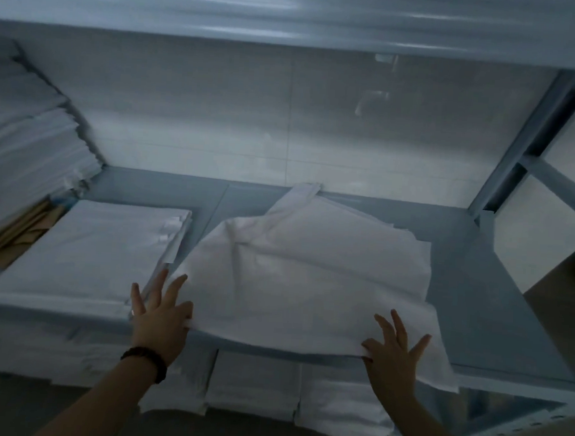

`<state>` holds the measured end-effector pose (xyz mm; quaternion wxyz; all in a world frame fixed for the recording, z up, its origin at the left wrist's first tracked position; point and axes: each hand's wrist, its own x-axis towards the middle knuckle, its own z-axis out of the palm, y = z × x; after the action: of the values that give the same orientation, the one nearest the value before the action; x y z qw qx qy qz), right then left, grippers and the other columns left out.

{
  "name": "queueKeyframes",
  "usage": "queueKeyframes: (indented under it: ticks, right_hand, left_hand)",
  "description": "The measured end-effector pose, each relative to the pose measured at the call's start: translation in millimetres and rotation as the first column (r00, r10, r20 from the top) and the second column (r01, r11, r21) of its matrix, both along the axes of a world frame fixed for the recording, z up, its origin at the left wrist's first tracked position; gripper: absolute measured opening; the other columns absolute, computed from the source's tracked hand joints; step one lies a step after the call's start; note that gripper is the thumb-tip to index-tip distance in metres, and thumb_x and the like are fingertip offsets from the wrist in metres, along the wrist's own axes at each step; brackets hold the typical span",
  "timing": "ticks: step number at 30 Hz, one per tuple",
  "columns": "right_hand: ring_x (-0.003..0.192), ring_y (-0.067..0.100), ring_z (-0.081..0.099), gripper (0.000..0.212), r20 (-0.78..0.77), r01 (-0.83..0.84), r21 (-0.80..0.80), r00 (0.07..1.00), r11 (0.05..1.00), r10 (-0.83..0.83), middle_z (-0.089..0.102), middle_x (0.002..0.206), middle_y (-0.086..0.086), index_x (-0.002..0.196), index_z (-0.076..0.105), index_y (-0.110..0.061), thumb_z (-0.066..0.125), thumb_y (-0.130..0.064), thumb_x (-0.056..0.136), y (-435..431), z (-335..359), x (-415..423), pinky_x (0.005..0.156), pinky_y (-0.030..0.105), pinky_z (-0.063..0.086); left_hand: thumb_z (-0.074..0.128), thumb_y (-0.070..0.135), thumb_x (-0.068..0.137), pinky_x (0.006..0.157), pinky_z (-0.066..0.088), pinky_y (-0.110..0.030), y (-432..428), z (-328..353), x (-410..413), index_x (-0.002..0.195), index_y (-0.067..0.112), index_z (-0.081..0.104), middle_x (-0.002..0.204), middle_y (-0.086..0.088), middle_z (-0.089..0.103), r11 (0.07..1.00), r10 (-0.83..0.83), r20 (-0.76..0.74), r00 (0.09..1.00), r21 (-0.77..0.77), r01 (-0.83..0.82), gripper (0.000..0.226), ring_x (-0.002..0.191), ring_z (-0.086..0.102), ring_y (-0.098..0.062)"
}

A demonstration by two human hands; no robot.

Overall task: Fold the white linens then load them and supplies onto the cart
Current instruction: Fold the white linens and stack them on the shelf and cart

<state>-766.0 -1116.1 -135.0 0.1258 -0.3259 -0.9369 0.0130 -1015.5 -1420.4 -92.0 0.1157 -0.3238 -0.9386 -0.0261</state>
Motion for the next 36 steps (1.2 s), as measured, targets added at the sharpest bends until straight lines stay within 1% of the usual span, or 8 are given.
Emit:
queueKeyframes:
  ticks: [3,7,11,13,21,29,33,36]
  right_hand:
    - [0.130,0.040,0.044,0.037,-0.072,0.001,0.020,0.997,1.000,0.001,0.063,0.120,0.014,0.057,0.067,-0.019,0.092,-0.002,0.037,-7,4,-4,0.092,0.085,0.015]
    - [0.132,0.042,0.042,0.035,-0.132,-0.004,0.052,0.991,0.999,0.011,0.063,0.121,0.014,0.059,0.068,-0.017,0.088,0.004,0.040,-15,15,-7,0.096,0.084,0.011]
    - [0.133,0.042,0.039,0.035,-0.169,-0.008,0.098,0.985,0.995,0.025,0.061,0.124,0.015,0.063,0.070,-0.018,0.089,0.002,0.041,-13,30,-5,0.098,0.082,0.008]
    - [0.132,0.043,0.040,0.036,-0.159,-0.010,0.124,0.987,0.992,0.030,0.061,0.125,0.016,0.066,0.072,-0.019,0.090,0.000,0.041,-10,35,-2,0.098,0.082,0.008]
    - [0.129,0.046,0.043,0.030,-0.160,0.142,0.053,0.978,0.988,-0.132,0.063,0.119,0.019,0.067,0.073,-0.015,0.090,0.002,0.049,-10,47,18,0.090,0.086,0.015]
    - [0.136,0.041,0.033,0.036,-0.402,0.146,0.276,0.916,0.950,-0.024,0.061,0.122,0.015,0.076,0.074,-0.016,0.083,0.009,0.051,-26,104,15,0.105,0.076,0.000]
    - [0.135,0.043,0.032,0.031,-0.488,0.209,0.283,0.872,0.936,-0.048,0.060,0.122,0.019,0.076,0.073,-0.013,0.084,0.008,0.055,-36,122,29,0.101,0.080,0.003]
    - [0.137,0.042,0.030,0.018,-0.550,0.243,0.321,0.835,0.915,-0.029,0.059,0.124,0.018,0.076,0.072,-0.012,0.075,0.004,0.068,-38,132,44,0.104,0.076,-0.003]
  left_hand:
    - [0.087,0.002,0.041,0.096,0.015,-0.082,9,-18,19,0.075,0.022,0.071,0.142,-0.017,0.047,0.995,0.016,0.053,0.998,-0.096,-0.011,0.043,0.136,0.031,-0.046]
    - [0.065,0.034,0.078,0.099,-0.017,-0.077,36,-44,44,0.131,0.040,0.052,0.156,-0.008,-0.020,0.962,-0.063,0.071,0.995,-0.260,0.079,0.054,0.143,-0.019,-0.040]
    - [0.088,0.012,0.044,0.099,0.018,-0.078,56,-37,61,0.062,0.028,0.066,0.145,-0.013,0.045,0.961,-0.186,0.101,0.977,-0.188,0.202,0.033,0.139,0.030,-0.042]
    - [0.089,0.007,0.041,0.099,0.022,-0.076,57,-33,54,0.052,0.026,0.061,0.135,-0.014,0.056,0.975,-0.203,0.027,0.979,-0.087,0.204,0.035,0.134,0.039,-0.042]
    - [0.086,0.000,0.044,0.110,0.009,-0.068,59,13,22,0.064,0.022,0.068,0.131,-0.012,0.059,0.944,-0.241,-0.215,0.946,0.176,0.280,0.035,0.133,0.039,-0.042]
    - [0.087,-0.001,0.054,0.101,0.014,-0.078,24,14,-8,0.057,0.018,0.063,0.131,-0.017,0.058,0.972,-0.168,-0.135,0.977,0.144,0.187,0.030,0.134,0.035,-0.047]
    - [0.060,0.008,0.071,0.106,0.011,-0.071,27,42,-5,0.071,0.014,0.066,0.131,-0.015,0.058,0.926,-0.117,-0.239,0.964,0.325,0.193,0.008,0.135,0.036,-0.042]
    - [0.051,0.009,0.075,0.109,0.009,-0.065,30,73,3,0.076,0.011,0.066,0.132,-0.015,0.057,0.863,-0.073,-0.325,0.943,0.453,0.223,0.015,0.135,0.036,-0.042]
